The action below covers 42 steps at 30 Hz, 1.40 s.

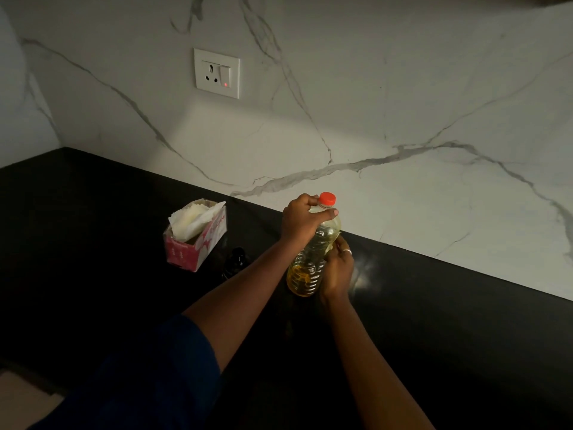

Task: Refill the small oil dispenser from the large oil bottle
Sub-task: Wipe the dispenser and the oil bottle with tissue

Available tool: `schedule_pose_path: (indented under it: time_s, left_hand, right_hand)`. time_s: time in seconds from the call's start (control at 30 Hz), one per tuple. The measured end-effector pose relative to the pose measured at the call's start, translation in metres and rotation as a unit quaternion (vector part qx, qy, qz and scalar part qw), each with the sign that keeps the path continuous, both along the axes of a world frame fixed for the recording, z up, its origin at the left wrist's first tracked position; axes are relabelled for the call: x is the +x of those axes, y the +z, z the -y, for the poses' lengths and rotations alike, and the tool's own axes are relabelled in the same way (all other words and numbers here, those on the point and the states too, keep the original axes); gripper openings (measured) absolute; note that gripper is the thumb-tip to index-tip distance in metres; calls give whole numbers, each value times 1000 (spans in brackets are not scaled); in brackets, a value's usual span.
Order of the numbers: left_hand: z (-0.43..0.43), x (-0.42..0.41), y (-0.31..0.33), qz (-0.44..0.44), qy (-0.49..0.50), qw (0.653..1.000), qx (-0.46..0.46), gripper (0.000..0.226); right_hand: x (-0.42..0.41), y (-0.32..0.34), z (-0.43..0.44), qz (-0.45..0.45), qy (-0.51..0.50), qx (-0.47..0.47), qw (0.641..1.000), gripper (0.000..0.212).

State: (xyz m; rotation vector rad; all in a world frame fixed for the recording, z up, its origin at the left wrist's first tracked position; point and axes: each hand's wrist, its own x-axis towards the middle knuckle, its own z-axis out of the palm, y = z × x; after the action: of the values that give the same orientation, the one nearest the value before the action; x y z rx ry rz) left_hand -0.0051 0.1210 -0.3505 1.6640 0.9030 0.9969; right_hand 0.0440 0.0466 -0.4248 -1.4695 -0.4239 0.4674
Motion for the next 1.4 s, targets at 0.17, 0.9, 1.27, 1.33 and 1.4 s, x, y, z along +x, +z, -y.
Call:
schedule_pose_path:
  time_s: [0.17, 0.9, 1.27, 1.33, 1.4]
  left_hand:
    - [1, -1, -2, -1, 10, 1000, 0, 40]
    - [-4, -6, 2, -16, 2, 1000, 9, 36]
    - [-1, -3, 3, -4, -16, 1000, -11, 40]
    - [-2, -5, 4, -1, -20, 1000, -14, 38]
    - [-3, -7, 4, 3, -25, 1000, -16, 36]
  right_hand:
    - [-24, -14, 10, 30, 20, -11, 999, 48]
    - [-24, 34, -6, 64, -33, 27, 997, 47]
    - [-24, 27, 1, -13, -39, 44, 998, 45]
    - [-24, 33, 0, 16, -41, 47, 998, 47]
    - [-17, 43, -1, 57, -31, 27, 997, 45]
